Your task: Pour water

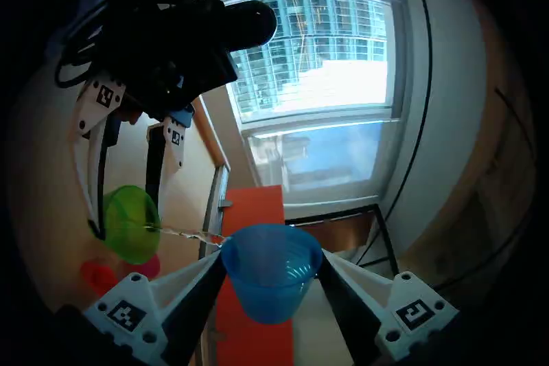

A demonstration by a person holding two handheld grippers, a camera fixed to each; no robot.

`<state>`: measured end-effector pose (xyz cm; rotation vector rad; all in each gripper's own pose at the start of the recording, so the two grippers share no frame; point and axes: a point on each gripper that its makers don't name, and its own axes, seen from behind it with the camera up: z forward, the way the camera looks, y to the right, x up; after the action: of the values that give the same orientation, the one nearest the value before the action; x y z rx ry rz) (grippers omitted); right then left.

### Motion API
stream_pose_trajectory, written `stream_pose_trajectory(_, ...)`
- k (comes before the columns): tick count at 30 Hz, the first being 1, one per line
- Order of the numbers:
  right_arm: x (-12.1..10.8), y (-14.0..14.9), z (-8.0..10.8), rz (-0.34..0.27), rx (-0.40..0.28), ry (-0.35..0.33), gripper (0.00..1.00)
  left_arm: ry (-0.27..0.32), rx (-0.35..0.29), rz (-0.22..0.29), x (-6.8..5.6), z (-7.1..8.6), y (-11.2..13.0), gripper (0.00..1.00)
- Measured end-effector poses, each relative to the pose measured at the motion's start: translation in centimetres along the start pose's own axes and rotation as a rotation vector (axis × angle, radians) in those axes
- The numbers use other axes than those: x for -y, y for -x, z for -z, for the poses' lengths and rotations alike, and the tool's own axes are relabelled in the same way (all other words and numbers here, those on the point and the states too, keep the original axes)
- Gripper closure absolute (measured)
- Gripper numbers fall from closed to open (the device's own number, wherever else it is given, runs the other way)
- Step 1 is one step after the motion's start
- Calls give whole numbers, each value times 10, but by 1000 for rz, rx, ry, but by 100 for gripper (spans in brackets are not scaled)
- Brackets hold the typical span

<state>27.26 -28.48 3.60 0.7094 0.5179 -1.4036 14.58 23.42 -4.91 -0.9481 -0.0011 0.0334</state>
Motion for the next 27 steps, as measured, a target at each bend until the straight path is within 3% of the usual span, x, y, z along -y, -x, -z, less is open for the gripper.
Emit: stream_pose_trajectory(27,-9,0,0,76,-1,29,9,4,-8,7,-2,-4,-2,12)
